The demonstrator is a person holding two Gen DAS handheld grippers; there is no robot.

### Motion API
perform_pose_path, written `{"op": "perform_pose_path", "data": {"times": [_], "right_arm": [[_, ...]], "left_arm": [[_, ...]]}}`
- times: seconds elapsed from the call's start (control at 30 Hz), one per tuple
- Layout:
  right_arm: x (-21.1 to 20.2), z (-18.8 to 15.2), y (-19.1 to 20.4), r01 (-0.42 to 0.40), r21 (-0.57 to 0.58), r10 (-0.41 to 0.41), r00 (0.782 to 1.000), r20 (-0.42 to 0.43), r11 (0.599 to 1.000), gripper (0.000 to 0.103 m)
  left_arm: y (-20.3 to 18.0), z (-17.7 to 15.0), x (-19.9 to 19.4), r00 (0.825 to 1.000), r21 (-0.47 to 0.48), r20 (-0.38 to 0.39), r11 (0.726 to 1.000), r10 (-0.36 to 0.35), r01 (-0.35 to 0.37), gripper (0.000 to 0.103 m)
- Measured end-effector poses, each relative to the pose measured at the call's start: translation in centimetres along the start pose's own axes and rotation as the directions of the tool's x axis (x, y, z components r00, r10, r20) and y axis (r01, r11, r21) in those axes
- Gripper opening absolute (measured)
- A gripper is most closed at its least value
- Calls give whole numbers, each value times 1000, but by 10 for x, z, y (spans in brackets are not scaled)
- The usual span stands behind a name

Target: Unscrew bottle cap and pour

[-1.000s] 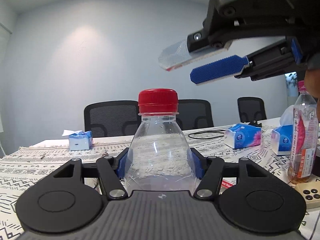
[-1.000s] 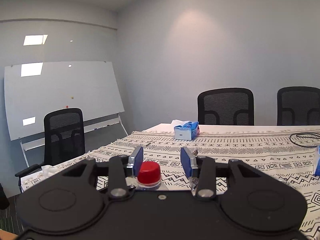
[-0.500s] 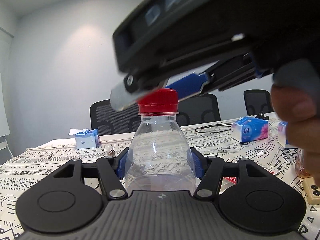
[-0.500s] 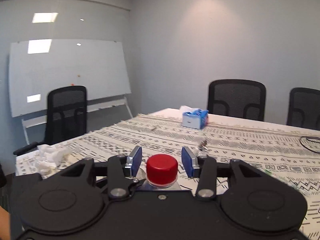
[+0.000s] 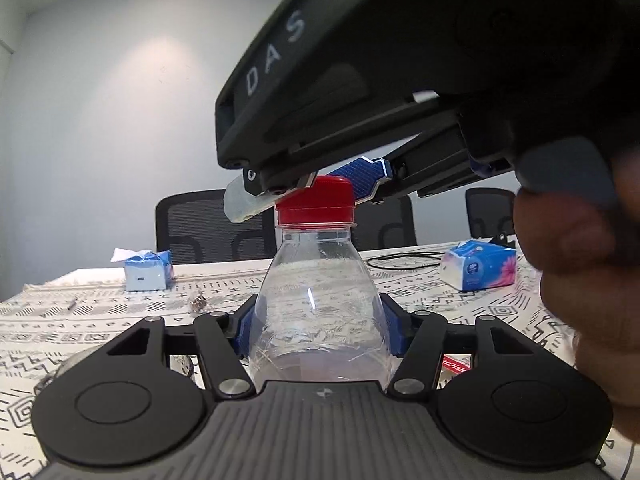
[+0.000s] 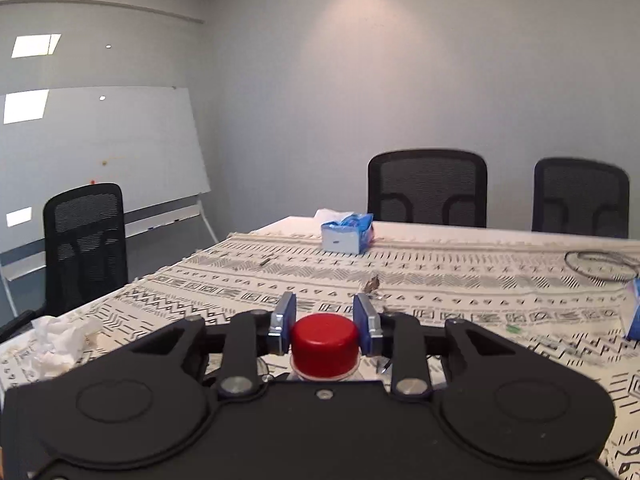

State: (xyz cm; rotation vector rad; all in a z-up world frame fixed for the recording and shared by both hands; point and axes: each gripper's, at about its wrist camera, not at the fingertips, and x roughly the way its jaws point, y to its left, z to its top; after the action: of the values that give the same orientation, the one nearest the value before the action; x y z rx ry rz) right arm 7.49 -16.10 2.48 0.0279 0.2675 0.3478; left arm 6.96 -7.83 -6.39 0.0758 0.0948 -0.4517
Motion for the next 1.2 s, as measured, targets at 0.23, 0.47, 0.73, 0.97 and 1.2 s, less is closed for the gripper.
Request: {"op": "perform_pose_path", "data": {"times": [0.23, 0.47, 0.73, 0.97, 1.2], "right_arm": [[-1, -4, -14, -152, -128, 156, 987, 21, 980, 33], [5, 3, -47, -416, -232, 423, 906, -18, 879, 33], [21, 15, -83, -656, -253, 656, 749, -97, 711, 33], [-8, 13, -41, -373, -221, 368, 927, -65, 901, 52], [-18, -4, -4, -42, -102, 44, 999, 20, 994, 34]], "left_arm": [[6, -1, 0, 999, -29, -12, 999, -45, 45, 56], [11, -2, 3, 996, -53, -18, 995, -86, 85, 55], [11, -5, 3, 993, -64, -18, 991, -118, 116, 55], [7, -5, 2, 994, -58, -15, 993, -104, 103, 57], [2, -6, 1, 996, -49, -13, 995, -83, 82, 58]]}}
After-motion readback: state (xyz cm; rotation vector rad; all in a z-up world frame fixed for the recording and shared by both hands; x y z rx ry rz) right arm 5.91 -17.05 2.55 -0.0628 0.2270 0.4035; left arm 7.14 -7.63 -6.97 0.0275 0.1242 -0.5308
